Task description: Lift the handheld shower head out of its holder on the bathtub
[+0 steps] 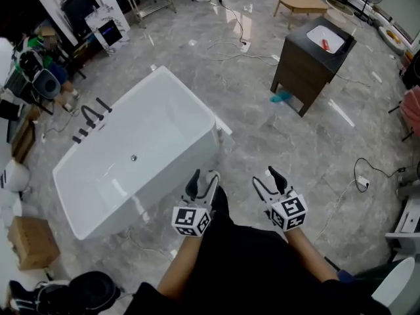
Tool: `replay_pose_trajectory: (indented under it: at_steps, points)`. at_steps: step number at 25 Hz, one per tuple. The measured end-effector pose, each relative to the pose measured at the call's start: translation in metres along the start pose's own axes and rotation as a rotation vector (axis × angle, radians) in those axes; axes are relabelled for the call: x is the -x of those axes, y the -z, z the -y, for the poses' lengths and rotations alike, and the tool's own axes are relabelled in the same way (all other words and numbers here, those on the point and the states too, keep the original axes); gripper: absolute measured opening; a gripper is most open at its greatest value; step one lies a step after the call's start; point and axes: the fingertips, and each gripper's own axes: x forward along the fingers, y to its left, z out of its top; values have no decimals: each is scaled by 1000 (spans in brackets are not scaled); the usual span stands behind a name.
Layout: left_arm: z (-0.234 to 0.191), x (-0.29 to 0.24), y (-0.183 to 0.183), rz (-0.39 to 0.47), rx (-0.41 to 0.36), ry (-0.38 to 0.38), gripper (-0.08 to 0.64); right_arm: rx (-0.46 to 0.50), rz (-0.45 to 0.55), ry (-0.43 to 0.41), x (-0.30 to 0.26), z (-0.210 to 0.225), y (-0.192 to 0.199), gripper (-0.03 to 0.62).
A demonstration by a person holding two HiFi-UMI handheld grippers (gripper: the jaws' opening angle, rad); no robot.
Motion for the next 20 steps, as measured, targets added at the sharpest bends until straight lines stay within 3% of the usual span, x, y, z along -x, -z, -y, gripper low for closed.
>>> replay_pose_trajectory:
  at_steps: [6, 9, 20]
  points:
    - [-61, -110, -35, -13, -8, 91, 239, -19, -6, 42, -108, 65, -45, 219]
    - [-100, -143, -63, -25, 9, 112, 239, -81, -17, 44, -160, 73, -72, 219]
    - [-217, -266, -122, -31, 15, 150, 245, -128, -54, 47, -319, 105, -131, 219]
